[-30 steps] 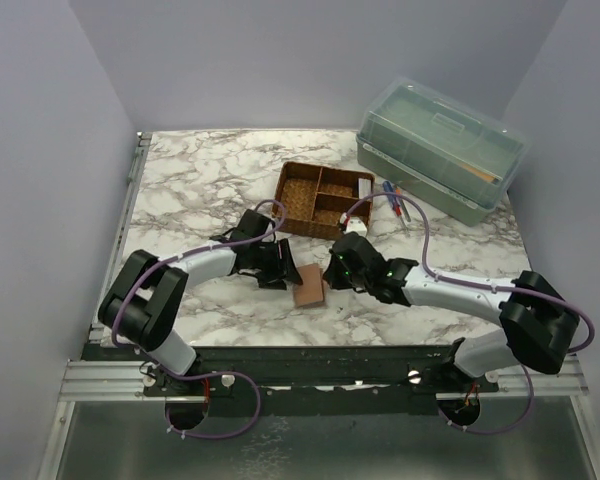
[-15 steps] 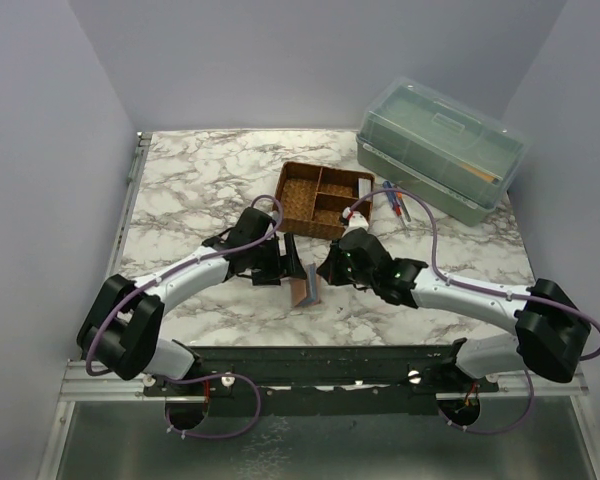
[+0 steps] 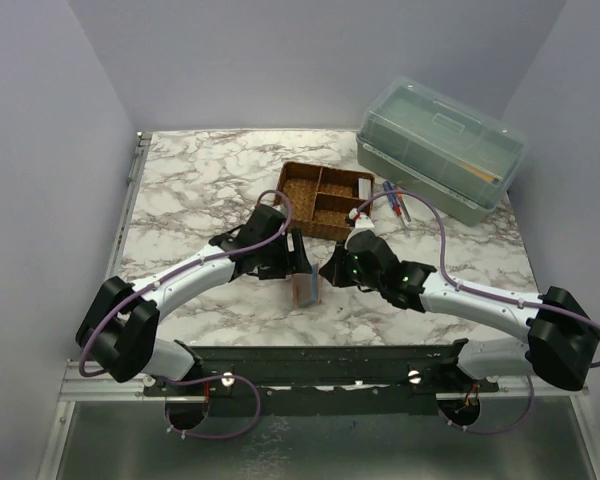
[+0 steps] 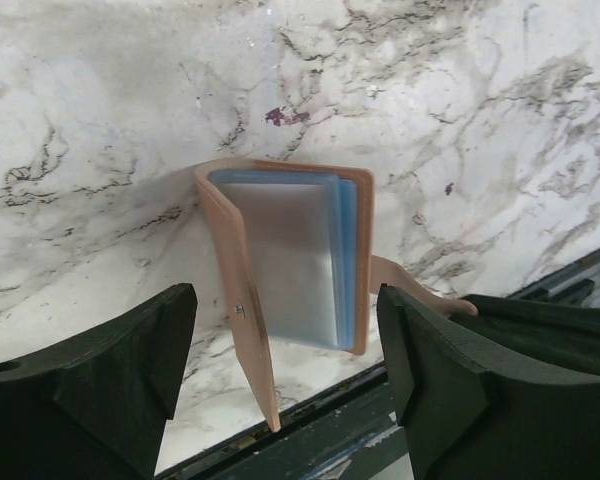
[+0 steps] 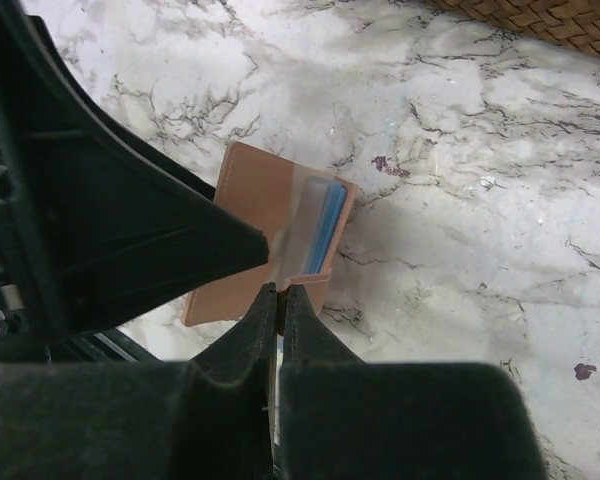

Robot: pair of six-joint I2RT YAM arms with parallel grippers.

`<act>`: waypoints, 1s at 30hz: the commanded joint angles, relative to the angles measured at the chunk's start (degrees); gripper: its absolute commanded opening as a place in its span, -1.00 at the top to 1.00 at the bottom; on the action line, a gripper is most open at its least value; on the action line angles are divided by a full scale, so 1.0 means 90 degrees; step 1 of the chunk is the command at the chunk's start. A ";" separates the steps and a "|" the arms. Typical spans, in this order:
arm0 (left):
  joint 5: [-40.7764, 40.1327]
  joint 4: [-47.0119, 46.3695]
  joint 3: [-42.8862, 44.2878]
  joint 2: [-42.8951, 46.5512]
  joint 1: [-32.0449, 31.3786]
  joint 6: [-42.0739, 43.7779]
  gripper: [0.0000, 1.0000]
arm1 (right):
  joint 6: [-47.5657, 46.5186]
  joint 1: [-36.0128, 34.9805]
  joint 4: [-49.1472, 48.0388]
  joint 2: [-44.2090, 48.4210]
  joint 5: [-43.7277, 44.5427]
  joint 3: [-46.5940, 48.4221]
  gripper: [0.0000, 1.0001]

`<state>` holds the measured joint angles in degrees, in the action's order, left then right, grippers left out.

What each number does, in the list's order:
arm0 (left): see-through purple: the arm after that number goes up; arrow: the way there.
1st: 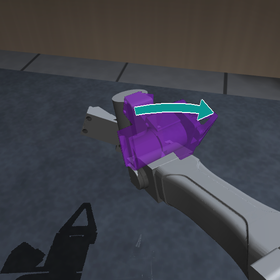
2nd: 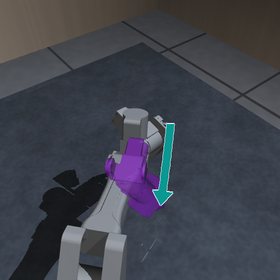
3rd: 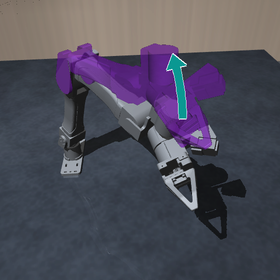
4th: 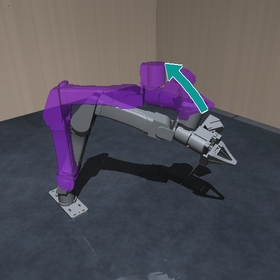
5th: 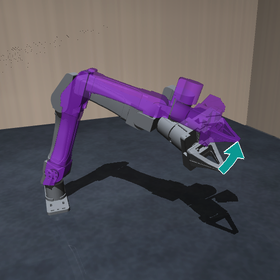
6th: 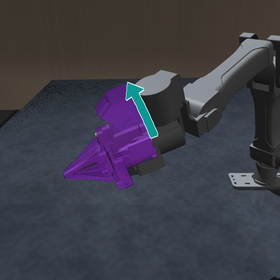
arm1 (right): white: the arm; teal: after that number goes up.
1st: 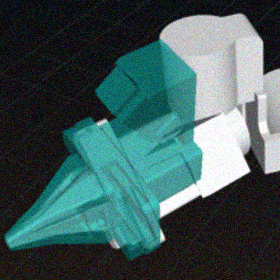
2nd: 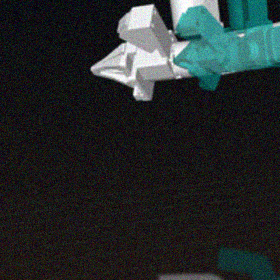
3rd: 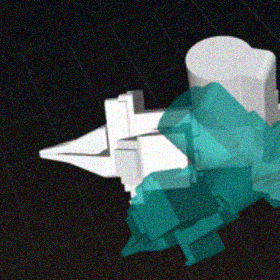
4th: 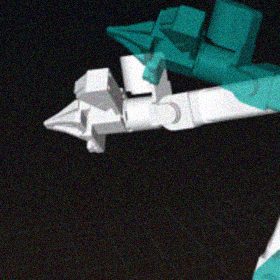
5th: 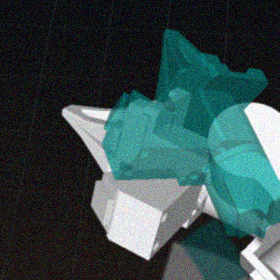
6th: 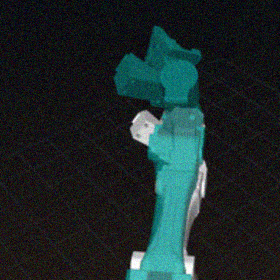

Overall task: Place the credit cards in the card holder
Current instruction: Open the card holder at the center of the board.

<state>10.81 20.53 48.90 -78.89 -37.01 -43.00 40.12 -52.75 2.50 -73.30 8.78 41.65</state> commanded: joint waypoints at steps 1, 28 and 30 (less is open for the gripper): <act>-0.0555 0.0359 0.0268 -0.0292 -0.0239 0.0201 -0.59 | 0.0064 0.0031 -0.0190 0.0201 -0.0063 -0.0081 0.99; -0.0046 -0.0013 0.0270 -0.0800 -0.0439 0.0305 -0.97 | 0.0074 0.0031 -0.0093 0.0325 0.0050 -0.0234 0.99; -0.0030 -0.0045 0.0244 -0.0765 -0.0462 0.0273 -0.97 | 0.0069 0.0031 -0.0081 0.0303 0.0050 -0.0217 0.99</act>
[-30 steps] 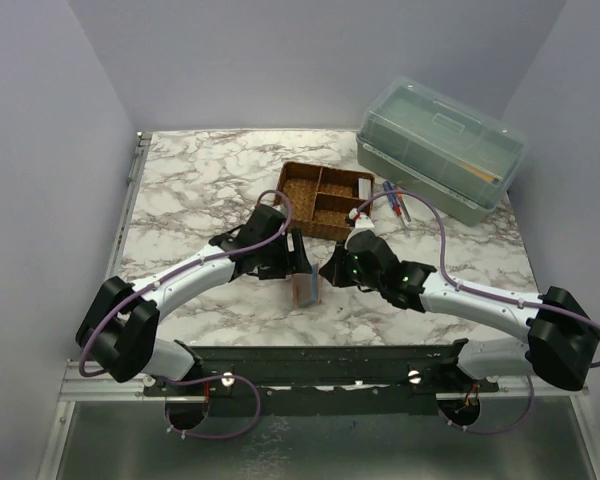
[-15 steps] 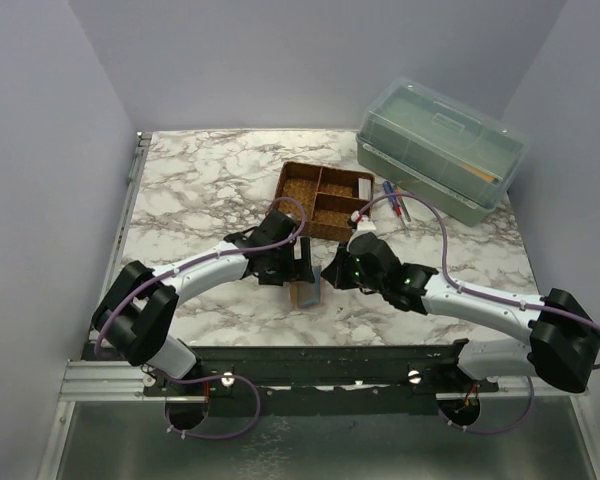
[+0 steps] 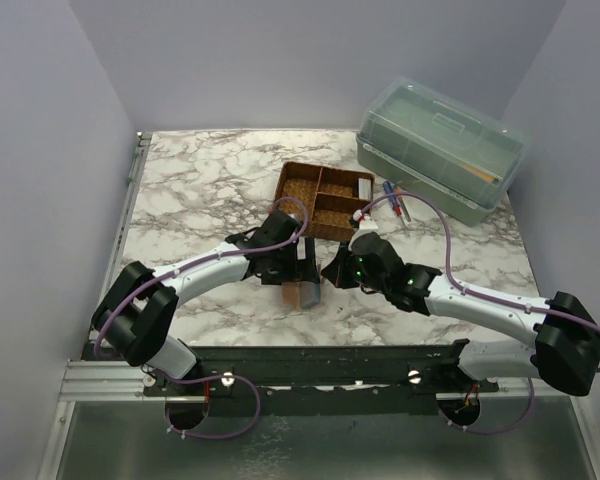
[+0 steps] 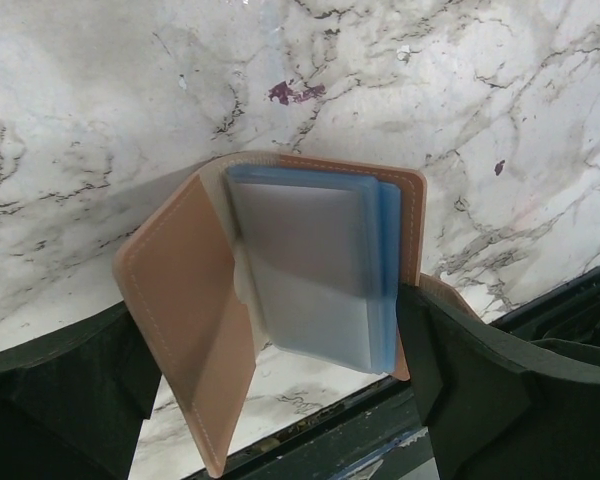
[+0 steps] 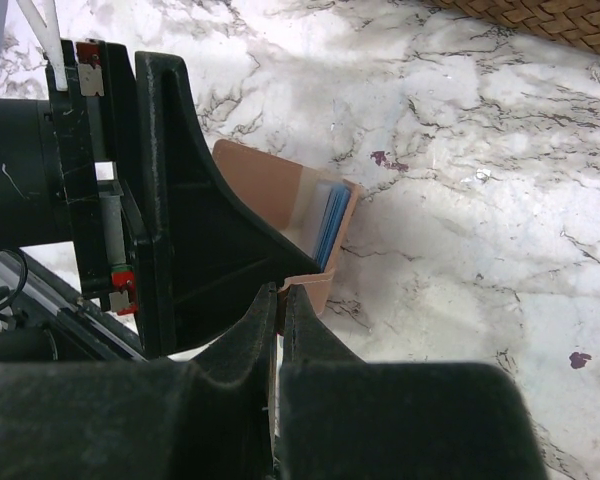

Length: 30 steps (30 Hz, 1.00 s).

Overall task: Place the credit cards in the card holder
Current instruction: Open the card holder at the center of the board.

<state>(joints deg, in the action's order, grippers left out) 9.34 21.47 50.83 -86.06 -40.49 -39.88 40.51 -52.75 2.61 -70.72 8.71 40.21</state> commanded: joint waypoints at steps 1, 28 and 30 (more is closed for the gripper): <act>0.0134 -0.0175 0.0019 0.0047 -0.0085 -0.0059 -0.97 | 0.0016 0.0031 -0.0070 0.0015 0.0053 -0.0052 0.99; -0.0032 -0.0218 -0.0071 0.0193 -0.0090 0.0008 -0.38 | -0.0095 0.0041 0.0058 0.0417 0.0066 -0.0100 0.99; -0.0034 -0.0236 -0.0102 0.0186 -0.0089 -0.0010 -0.30 | -0.0160 0.0037 -0.0057 0.0409 -0.0105 -0.0004 0.99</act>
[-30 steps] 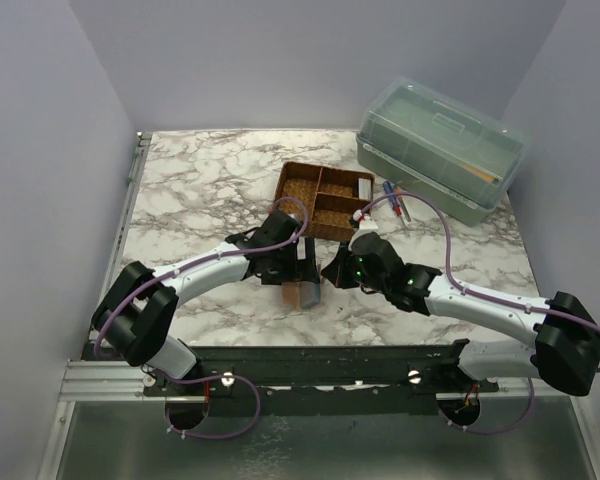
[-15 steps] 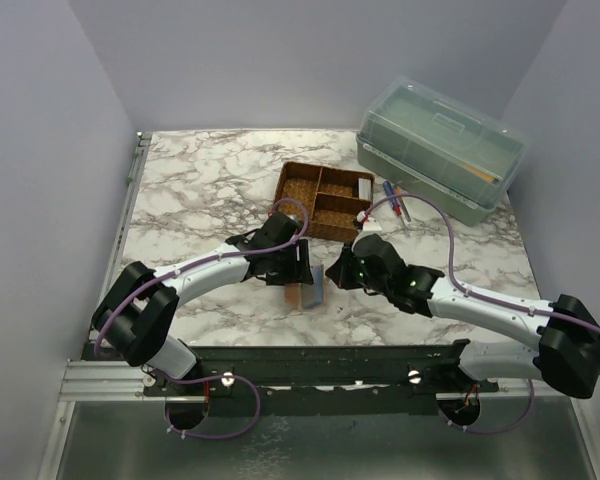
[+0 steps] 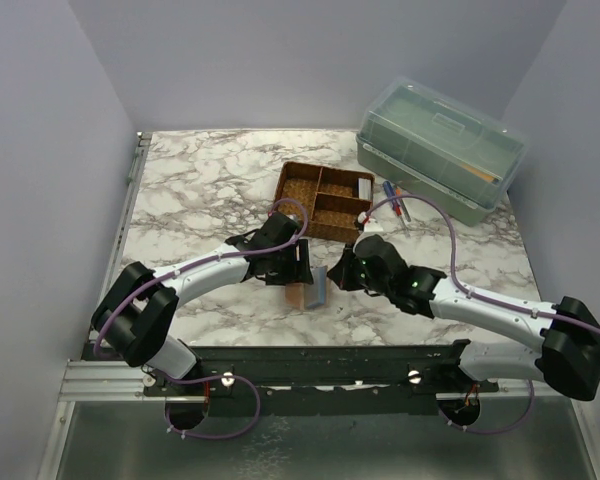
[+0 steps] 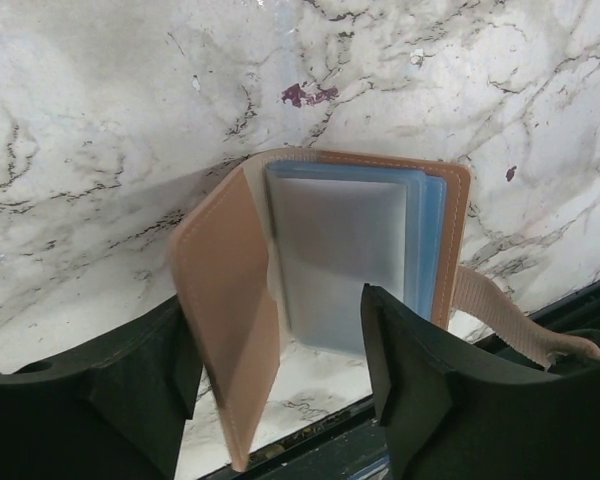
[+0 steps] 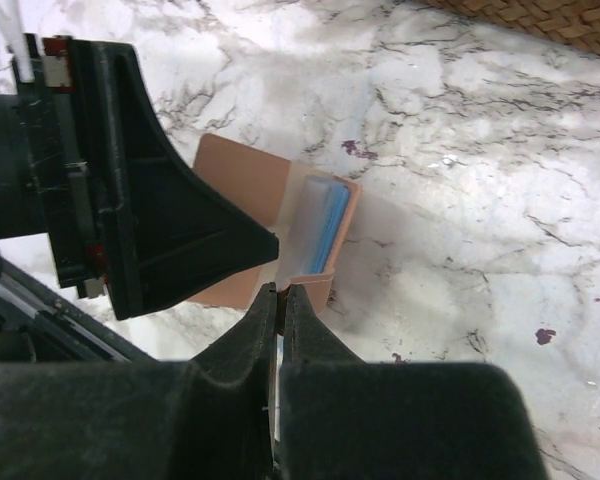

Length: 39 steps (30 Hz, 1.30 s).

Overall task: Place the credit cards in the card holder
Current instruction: Open the card holder at the center of the board.

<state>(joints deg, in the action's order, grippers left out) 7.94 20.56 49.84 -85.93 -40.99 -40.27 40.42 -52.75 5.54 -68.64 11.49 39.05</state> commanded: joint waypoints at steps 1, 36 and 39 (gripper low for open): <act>0.0110 -0.0144 -0.0011 0.0157 -0.0034 0.0024 -0.25 | -0.0200 0.0041 -0.0345 0.0147 -0.0394 0.0204 0.99; -0.0043 -0.0526 -0.0691 -0.0344 -0.0016 -0.0154 0.88 | 0.0362 0.0486 -0.0094 -0.1163 -0.1791 0.0446 -0.35; -0.0060 -0.0536 -0.0719 -0.0308 -0.0015 -0.0154 0.89 | 0.0384 0.0490 0.0746 -0.1181 -0.0999 0.0631 -0.34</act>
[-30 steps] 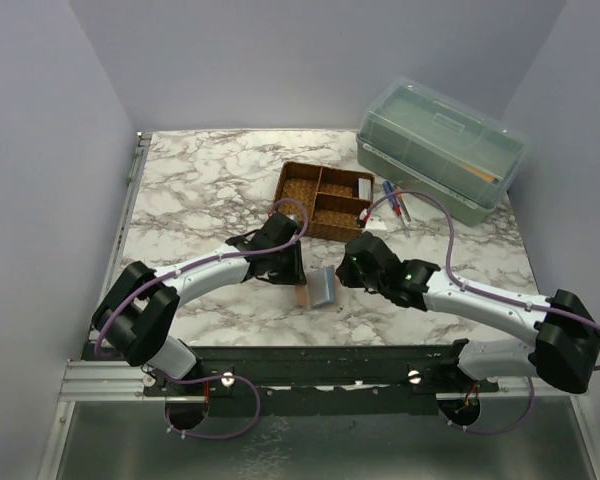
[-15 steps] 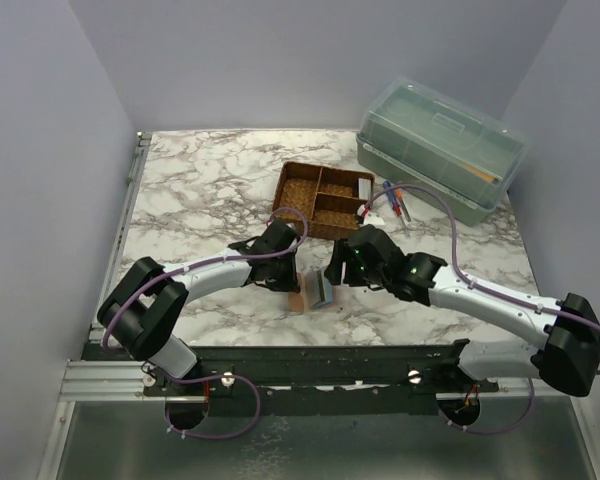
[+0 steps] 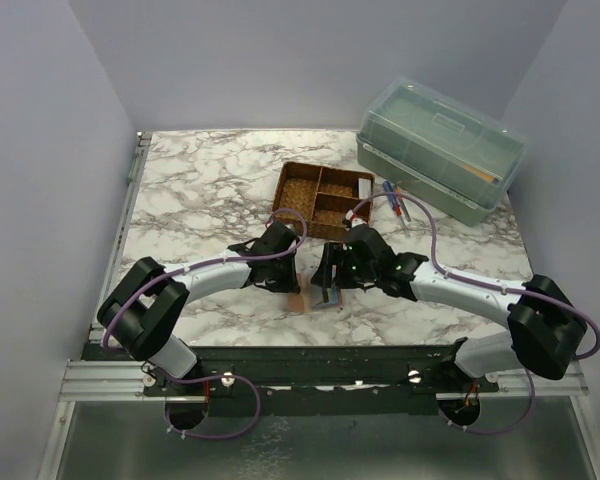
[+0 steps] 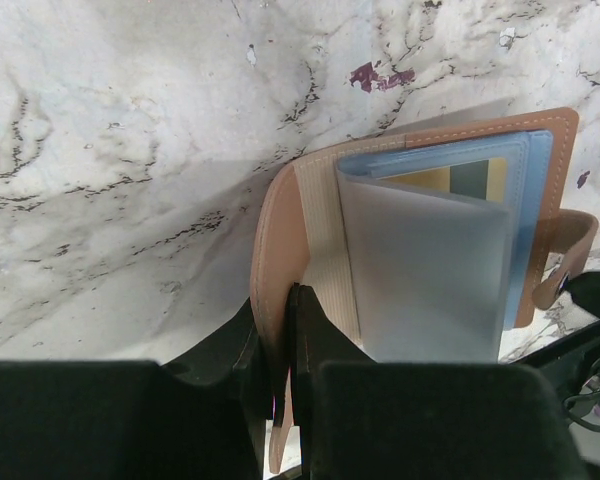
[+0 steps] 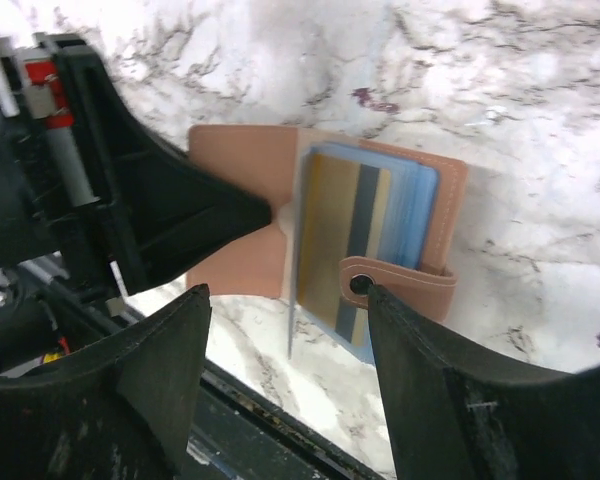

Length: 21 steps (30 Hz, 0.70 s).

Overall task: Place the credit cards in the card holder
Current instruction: Open the card holder at the center of the board.

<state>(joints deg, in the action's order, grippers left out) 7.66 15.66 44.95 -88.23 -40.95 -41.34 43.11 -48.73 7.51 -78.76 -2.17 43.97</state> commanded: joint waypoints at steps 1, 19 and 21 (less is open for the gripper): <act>-0.0031 0.0013 -0.0178 -0.0035 -0.0019 -0.0032 0.89 | 0.0007 0.0043 0.0935 -0.0054 0.0750 0.0227 -0.35; 0.0054 0.0064 0.0014 -0.0254 -0.0001 0.0023 1.00 | -0.0344 -0.0123 0.0563 -0.0369 -0.0422 0.0595 0.12; 0.0070 0.0074 0.0024 -0.0272 -0.0001 0.0014 1.00 | -0.0248 -0.0123 0.0855 -0.0645 -0.0013 0.0709 0.24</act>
<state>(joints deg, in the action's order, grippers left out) 7.70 15.11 44.62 -88.88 -40.86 -41.36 40.05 -49.71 12.12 -79.20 -6.26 48.34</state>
